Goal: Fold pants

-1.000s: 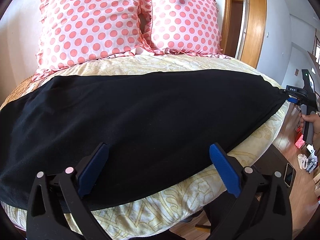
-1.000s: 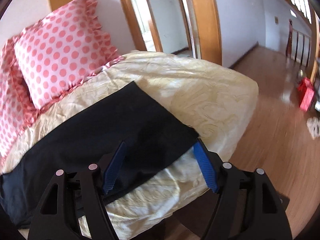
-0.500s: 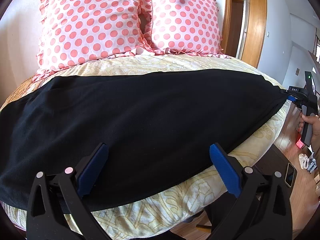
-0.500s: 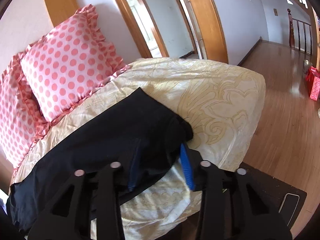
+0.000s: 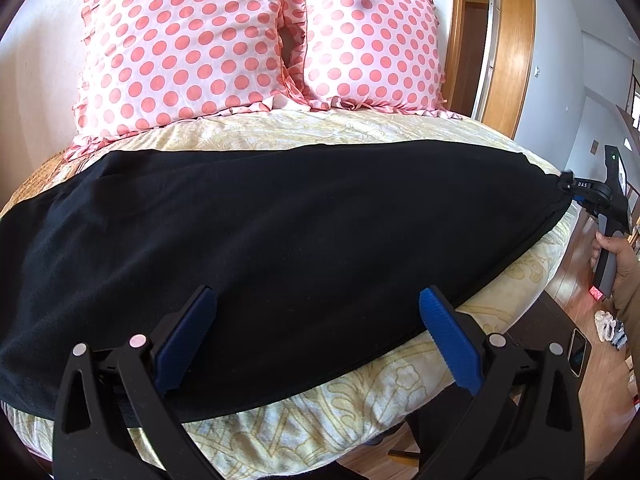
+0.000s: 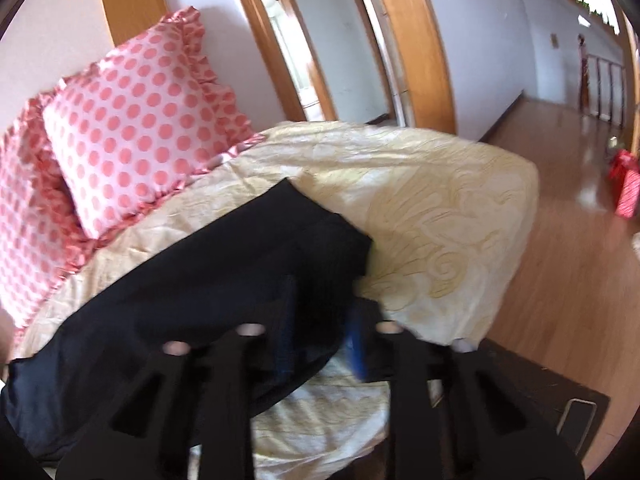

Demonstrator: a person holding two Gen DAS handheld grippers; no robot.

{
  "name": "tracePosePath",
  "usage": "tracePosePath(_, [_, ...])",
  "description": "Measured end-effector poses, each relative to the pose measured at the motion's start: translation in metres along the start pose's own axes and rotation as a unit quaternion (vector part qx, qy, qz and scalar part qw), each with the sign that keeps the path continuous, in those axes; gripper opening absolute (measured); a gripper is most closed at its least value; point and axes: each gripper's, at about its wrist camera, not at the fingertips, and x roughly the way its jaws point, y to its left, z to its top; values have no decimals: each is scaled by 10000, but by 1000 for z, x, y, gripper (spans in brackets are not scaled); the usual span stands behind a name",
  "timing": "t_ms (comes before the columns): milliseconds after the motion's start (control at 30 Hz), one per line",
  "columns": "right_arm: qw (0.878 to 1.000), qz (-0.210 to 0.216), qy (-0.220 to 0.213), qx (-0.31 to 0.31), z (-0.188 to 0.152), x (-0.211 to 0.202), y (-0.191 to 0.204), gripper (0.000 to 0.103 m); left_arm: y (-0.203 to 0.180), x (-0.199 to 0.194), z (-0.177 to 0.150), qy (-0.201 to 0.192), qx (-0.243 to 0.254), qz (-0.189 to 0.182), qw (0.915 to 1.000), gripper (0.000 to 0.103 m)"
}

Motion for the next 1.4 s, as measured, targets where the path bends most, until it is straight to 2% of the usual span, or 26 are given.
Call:
tracePosePath(167, [9981,539,-107,287,8,-5,1,11,1,-1,1,4,-64,-22,10000,101])
tracePosePath(267, [9948,948,-227,308,17,-13,15,11,1,0,1,-1,-66,-23,10000,101])
tracePosePath(367, [9869,1563,-326,217,29,-23,47,10,1,0,2,-17,-70,-18,10000,101])
tracePosePath(500, [9674,2516,-259,-132,35,-32,116,10,1,-1,2,-55,-135,-28,9999,101])
tracePosePath(600, [9377,3412,-27,-655,20,-45,191,10,10,-7,5,-70,-491,-231,9985,101])
tracePosePath(633, [9230,3747,108,-865,7,-51,220,10,13,-10,6,-94,-616,-273,9977,101])
tracePosePath(700, [8973,4222,443,-1212,-21,-58,262,10,23,-22,7,-261,-835,-130,9961,101])
tracePosePath(733, [8781,4487,770,-1475,-45,-60,287,10,26,-28,7,-342,-876,-18,9956,101])
tracePosePath(767, [8606,4640,1103,-1788,-72,-62,309,10,31,-35,7,-450,-922,148,9946,101])
tracePosePath(800, [8532,4656,1259,-1983,-88,-63,319,10,36,-41,6,-527,-955,280,9936,101])
tracePosePath(833, [8418,4597,1529,-2381,-119,-62,334,10,42,-48,5,-604,-1003,469,9920,101])
tracePosePath(867, [8369,4483,1701,-2641,-138,-61,342,10,48,-53,3,-646,-1049,607,9905,101])
tracePosePath(933, [8361,4299,2005,-2755,-165,-52,346,10,62,-63,-1,-700,-1187,843,9869,101])
tracePosePath(1000, [8397,4356,2108,-2464,-163,-46,343,10,72,-67,-3,-703,-1276,958,9847,101])
tracePosePath(1100, [8448,4498,1878,-2207,-144,-53,347,10,85,-71,-4,-735,-1349,1174,9811,101])
tracePosePath(1200, [8442,4676,1670,-2019,-138,-65,353,10,90,-72,-4,-781,-1481,1255,9779,101])
tracePosePath(1267, [8410,4689,1707,-2088,-147,-68,361,10,92,-76,-6,-808,-1601,1252,9758,101])
tracePosePath(1333, [8379,4562,1754,-2430,-165,-69,370,10,95,-77,-8,-804,-1694,1248,9743,101])
tracePosePath(1400, [8364,4562,1828,-2427,-175,-71,370,10,98,-79,-11,-795,-1724,1274,9735,101])
